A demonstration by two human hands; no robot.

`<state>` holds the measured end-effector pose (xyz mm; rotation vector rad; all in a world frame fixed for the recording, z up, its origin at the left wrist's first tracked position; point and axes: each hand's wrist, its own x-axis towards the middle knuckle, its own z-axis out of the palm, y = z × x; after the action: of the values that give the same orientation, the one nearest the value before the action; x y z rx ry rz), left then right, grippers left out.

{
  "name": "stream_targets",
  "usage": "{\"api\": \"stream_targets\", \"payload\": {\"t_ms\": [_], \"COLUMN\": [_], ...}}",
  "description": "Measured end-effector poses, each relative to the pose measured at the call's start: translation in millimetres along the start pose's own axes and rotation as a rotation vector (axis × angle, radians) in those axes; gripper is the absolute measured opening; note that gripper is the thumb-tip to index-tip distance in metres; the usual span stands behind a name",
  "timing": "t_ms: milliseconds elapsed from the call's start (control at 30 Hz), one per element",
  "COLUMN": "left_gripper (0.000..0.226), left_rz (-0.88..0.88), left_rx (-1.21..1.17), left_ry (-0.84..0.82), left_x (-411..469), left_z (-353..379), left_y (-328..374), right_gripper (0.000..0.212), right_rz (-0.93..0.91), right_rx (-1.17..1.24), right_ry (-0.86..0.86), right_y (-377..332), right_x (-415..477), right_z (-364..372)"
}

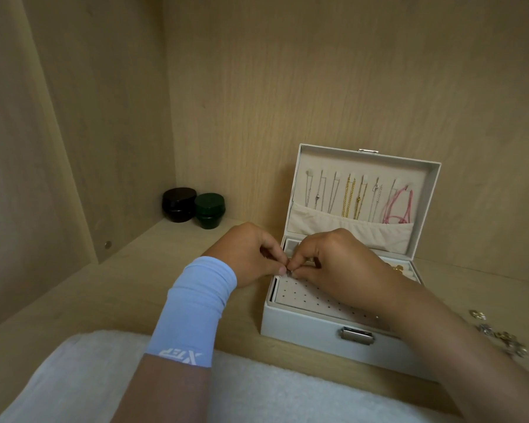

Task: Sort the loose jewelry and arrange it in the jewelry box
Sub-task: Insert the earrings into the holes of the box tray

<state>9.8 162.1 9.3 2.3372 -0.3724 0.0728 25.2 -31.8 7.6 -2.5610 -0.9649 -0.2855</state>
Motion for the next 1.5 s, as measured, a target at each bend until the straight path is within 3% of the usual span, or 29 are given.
{"api": "stream_targets", "payload": {"t_ms": [567, 867, 1067, 1200, 1333, 1500], "left_gripper": [0.018, 0.024, 0.024, 0.018, 0.019, 0.004], "left_rz": [-0.079, -0.087, -0.083, -0.038, 0.002, 0.027], "left_rx": [-0.096, -0.082, -0.103, -0.058, -0.012, -0.034], "left_ry": [0.006, -0.008, -0.009, 0.021, 0.047, 0.016], "left_x": [-1, 0, -1, 1, 3, 2], "left_z": [-1, 1, 1, 2, 7, 10], "left_y": [-2, -3, -4, -4, -2, 3], "right_gripper": [0.009, 0.007, 0.015, 0.015, 0.02, 0.016], "right_rz": [-0.02, -0.131, -0.091, 0.068, 0.131, 0.185], "right_rx": [-0.114, -0.25, -0.161, 0.02, 0.144, 0.184], "right_ry": [0.044, 0.047, -0.064, -0.131, -0.092, -0.038], "right_y": [-9, -13, -14, -7, -7, 0], "right_x": [0, 2, -2, -1, 0, -5], "right_z": [5, 9, 1, -9, -14, -36]}}
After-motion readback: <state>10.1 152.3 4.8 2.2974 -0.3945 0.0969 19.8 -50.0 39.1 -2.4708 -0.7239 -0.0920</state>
